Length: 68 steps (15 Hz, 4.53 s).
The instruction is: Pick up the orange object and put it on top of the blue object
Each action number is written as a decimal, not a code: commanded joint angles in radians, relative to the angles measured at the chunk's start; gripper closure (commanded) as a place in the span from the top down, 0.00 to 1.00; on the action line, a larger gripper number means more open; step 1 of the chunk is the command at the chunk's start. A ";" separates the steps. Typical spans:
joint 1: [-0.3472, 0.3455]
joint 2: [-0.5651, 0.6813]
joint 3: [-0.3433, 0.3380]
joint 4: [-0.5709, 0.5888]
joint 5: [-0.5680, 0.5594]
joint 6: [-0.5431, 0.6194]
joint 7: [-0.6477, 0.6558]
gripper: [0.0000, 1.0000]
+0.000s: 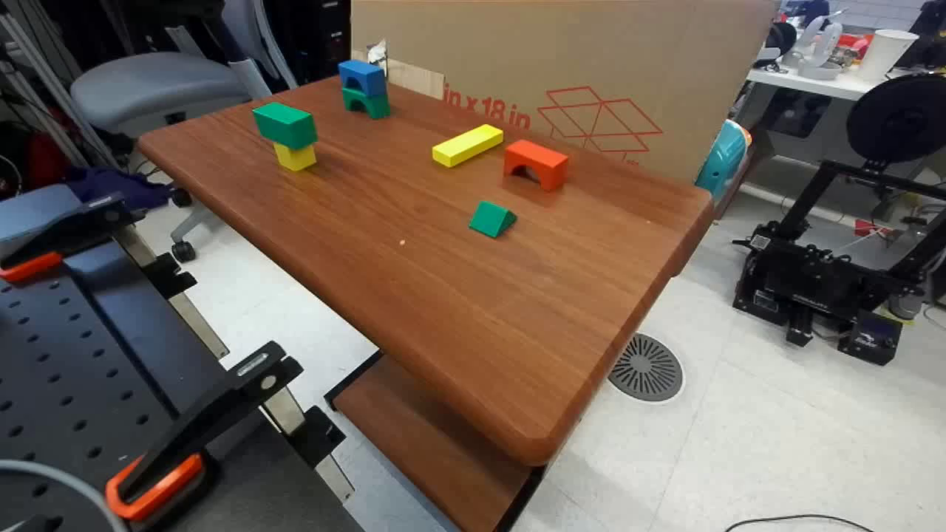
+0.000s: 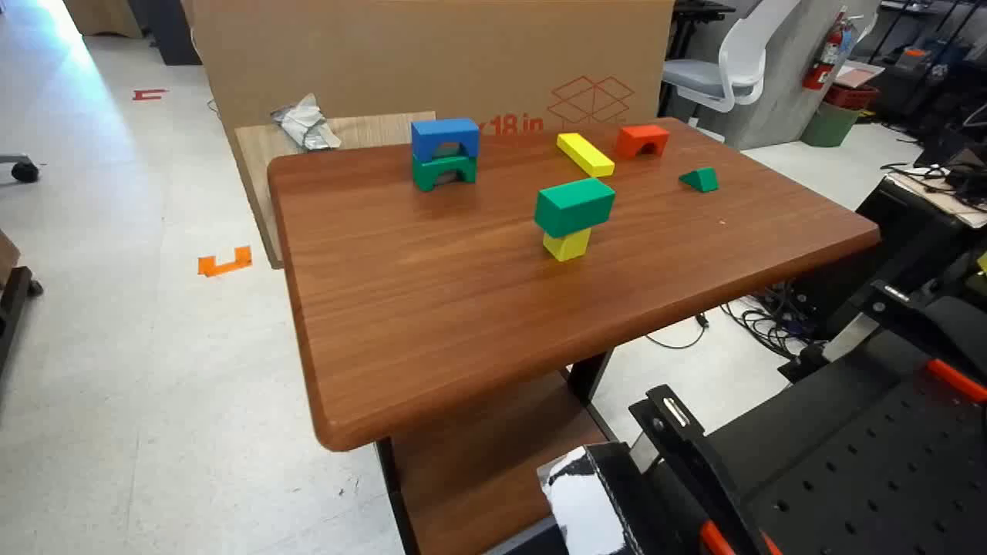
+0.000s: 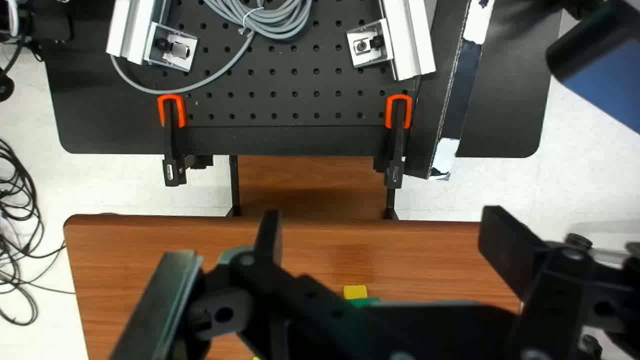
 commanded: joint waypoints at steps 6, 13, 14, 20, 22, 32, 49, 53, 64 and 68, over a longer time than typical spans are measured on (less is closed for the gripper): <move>0.004 0.001 -0.003 0.001 -0.002 -0.002 0.002 1.00; -0.018 0.055 -0.011 0.041 0.024 -0.012 0.051 1.00; -0.031 0.083 -0.024 0.064 0.034 -0.028 0.069 1.00; -0.105 0.254 -0.110 0.187 0.083 0.004 0.115 1.00; -0.125 0.322 -0.137 0.244 0.088 0.012 0.104 1.00; -0.199 0.702 -0.252 0.591 0.033 0.111 -0.019 1.00; -0.240 1.081 -0.281 0.936 0.060 0.173 -0.074 1.00; -0.226 1.173 -0.269 0.971 0.027 0.225 -0.109 1.00; -0.179 1.375 -0.274 1.066 0.002 0.338 -0.007 1.00; -0.171 1.400 -0.282 1.094 -0.058 0.321 -0.030 1.00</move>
